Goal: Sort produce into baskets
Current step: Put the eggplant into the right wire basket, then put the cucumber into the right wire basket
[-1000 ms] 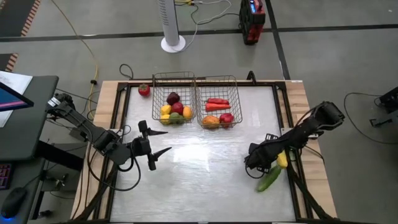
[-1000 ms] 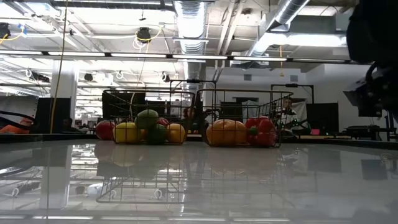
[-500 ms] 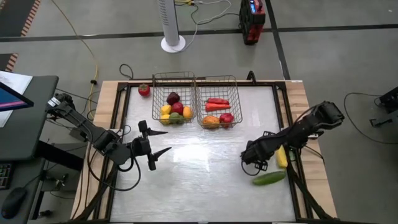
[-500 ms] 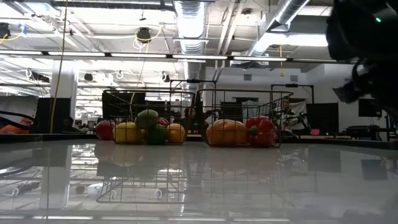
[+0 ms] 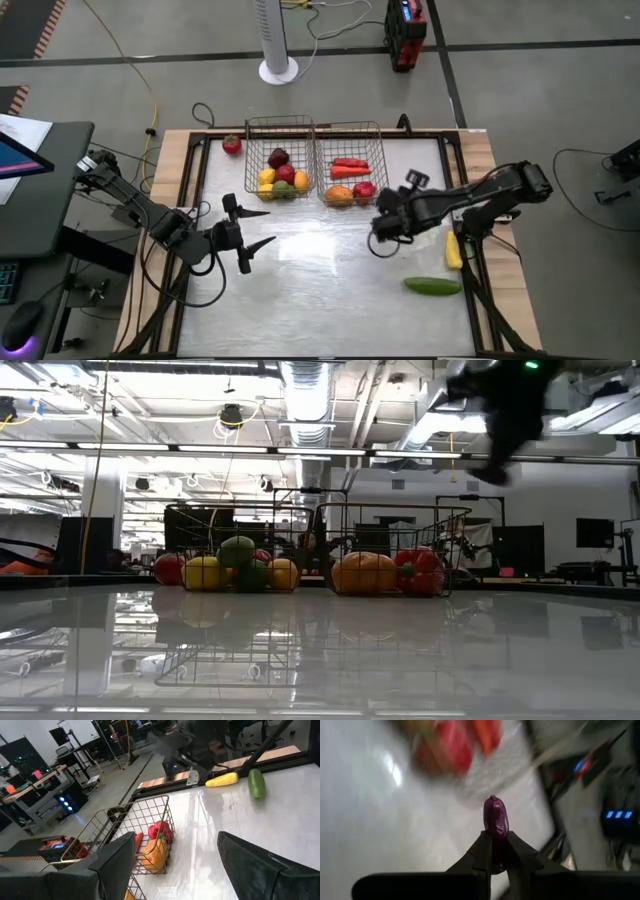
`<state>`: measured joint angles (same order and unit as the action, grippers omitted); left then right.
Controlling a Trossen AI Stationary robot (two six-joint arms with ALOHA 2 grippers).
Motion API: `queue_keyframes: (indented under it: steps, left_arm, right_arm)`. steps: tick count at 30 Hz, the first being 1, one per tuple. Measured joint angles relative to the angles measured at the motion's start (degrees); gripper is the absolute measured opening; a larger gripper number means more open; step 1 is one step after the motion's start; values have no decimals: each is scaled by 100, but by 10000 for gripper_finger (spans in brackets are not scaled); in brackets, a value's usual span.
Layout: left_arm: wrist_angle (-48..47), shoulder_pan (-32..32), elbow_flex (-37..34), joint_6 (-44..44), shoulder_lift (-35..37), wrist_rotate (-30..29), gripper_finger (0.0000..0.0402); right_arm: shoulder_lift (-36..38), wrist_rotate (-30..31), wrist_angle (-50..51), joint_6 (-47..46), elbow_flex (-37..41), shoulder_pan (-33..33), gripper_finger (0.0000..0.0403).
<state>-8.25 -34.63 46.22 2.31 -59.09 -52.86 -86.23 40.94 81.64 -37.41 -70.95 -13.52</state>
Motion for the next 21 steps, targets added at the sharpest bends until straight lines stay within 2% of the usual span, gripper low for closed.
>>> queue_keyframes:
  steps: [4,8,11,15,18,21]
  left_arm:
    - [0,0,0,0,-1,0,270]
    - [-4,0,0,0,0,1,270]
    - [-4,0,0,0,0,8,270]
    - [-7,2,0,0,0,52,270]
    - [-11,0,0,2,0,159,270]
    - [-15,0,0,73,0,155,270]
  right_arm:
    - [1,754,-1246,899,-249,280,66]
    - [1,631,-2729,2192,-257,619,85]
    - [1,414,-3338,2823,-257,891,127]
    - [1,218,-3354,3018,-259,1196,209]
    - [1,-291,-2973,2715,-259,1299,262]
    - [1,-885,-2393,2232,-259,1227,295]
